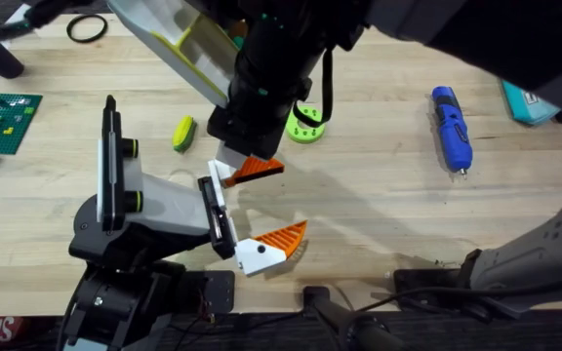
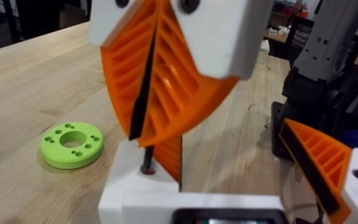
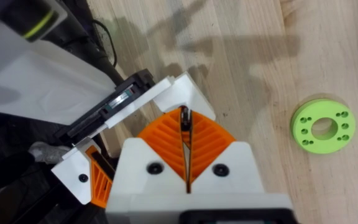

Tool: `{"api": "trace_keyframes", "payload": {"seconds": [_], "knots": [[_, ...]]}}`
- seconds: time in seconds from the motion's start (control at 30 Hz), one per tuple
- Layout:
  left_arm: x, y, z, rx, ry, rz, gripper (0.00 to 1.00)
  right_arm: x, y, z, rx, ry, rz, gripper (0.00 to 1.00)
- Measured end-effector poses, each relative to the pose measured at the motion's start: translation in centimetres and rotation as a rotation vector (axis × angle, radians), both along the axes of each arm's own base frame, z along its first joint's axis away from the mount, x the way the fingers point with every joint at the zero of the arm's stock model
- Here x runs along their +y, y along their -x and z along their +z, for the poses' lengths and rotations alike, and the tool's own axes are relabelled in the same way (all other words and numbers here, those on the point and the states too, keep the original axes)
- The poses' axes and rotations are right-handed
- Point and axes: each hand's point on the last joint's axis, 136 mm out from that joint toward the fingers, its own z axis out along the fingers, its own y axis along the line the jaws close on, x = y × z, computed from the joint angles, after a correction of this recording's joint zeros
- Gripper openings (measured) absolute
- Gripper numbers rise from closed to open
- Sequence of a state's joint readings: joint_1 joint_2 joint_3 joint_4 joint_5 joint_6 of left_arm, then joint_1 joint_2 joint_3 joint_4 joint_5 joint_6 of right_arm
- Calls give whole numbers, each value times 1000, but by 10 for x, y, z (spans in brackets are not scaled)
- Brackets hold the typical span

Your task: Pick up the gripper from the table and insert it into the empty holder that is missing its gripper. Then pick up a screw, insert it into the mounting hole, and use the screwdriver to tighten it. Finally, clean up the table by picking up the vegetable and placing it into the bucket.

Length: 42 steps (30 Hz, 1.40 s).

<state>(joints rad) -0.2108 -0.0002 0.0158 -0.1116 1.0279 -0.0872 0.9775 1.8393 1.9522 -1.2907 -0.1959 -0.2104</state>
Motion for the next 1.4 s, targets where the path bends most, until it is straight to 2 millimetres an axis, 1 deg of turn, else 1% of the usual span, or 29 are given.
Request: {"api": "trace_keyframes", "payload": {"seconds": [0.57,0.77,1.07,1.23,1.27,1.3,1.37,1.4], "knots": [[0,0,0,-1,0,0,986,4,8,1,46,-23,16,8],[0,0,0,14,5,0,986,6,5,-13,61,9,13,8],[0,0,0,14,5,0,986,4,4,-15,52,27,8,8],[0,0,0,13,5,0,986,4,3,-15,52,28,8,239],[0,0,0,13,5,0,986,4,3,-15,54,28,6,488],[0,0,0,13,5,0,986,4,3,-16,53,30,5,605],[0,0,0,14,5,1,986,2,2,-16,47,38,3,896],[0,0,0,14,5,1,986,0,1,-17,43,44,0,964]]}}
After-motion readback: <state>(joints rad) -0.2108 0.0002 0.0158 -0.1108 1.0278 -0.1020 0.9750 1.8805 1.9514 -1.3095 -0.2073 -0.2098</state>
